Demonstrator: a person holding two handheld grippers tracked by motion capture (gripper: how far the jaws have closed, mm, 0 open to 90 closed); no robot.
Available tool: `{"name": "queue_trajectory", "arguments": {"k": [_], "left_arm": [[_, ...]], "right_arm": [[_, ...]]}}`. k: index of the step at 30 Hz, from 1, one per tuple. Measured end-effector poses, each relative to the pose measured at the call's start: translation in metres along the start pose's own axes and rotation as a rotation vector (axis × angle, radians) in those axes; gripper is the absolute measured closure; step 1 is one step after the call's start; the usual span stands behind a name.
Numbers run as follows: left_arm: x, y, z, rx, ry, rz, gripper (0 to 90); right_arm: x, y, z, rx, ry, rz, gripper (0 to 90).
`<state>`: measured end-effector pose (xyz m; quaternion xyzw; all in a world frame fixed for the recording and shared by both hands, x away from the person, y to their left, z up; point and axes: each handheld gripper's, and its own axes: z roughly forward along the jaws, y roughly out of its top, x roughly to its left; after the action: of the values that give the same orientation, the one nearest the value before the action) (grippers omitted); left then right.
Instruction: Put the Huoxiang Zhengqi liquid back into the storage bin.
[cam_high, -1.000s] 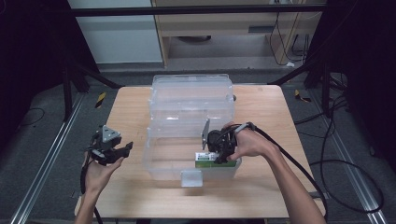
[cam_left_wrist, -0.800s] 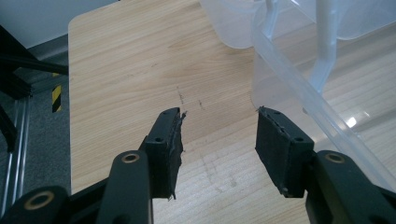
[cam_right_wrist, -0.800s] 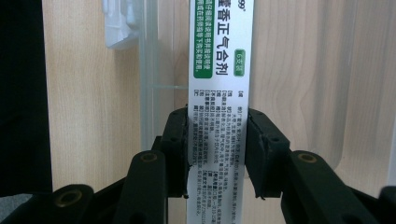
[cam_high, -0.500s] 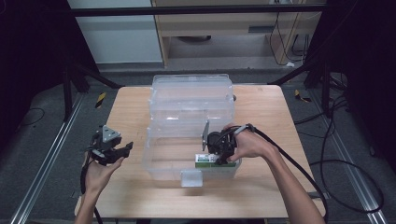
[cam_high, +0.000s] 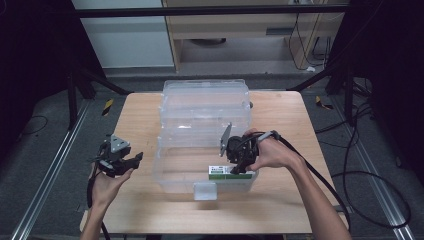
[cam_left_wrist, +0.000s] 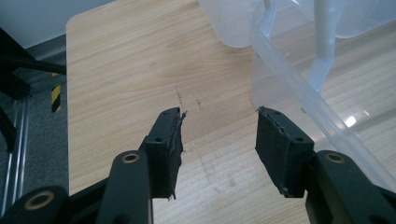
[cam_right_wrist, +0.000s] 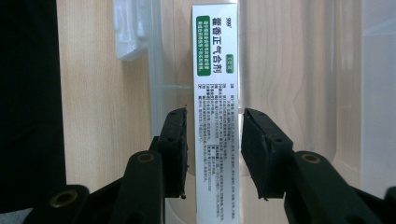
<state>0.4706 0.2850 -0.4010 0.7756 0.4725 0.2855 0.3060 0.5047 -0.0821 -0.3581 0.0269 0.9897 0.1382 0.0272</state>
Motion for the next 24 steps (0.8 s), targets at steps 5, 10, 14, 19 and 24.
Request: {"name": "queue_trajectory", "arguments": {"k": [5,10,14,19,24], "left_arm": [[-0.001,0.0,-0.001,-0.008,-0.003,0.003,49.7],[-0.001,0.0,-0.001,-0.009,-0.003,0.005,49.6],[-0.001,0.001,-0.002,-0.011,-0.002,0.006,49.6],[-0.001,0.001,-0.003,-0.016,-0.002,0.006,49.7],[-0.001,0.001,-0.004,-0.019,-0.001,0.006,49.7]], "right_arm": [[0.004,-0.001,-0.007,-0.02,-0.006,0.028,57.6],[0.009,0.001,-0.011,-0.05,0.008,0.032,55.8],[0.013,0.001,-0.013,-0.052,0.005,0.038,54.7],[0.021,0.004,-0.012,-0.059,0.009,0.029,54.1],[0.026,0.005,-0.007,-0.06,0.025,0.033,53.8]]}}
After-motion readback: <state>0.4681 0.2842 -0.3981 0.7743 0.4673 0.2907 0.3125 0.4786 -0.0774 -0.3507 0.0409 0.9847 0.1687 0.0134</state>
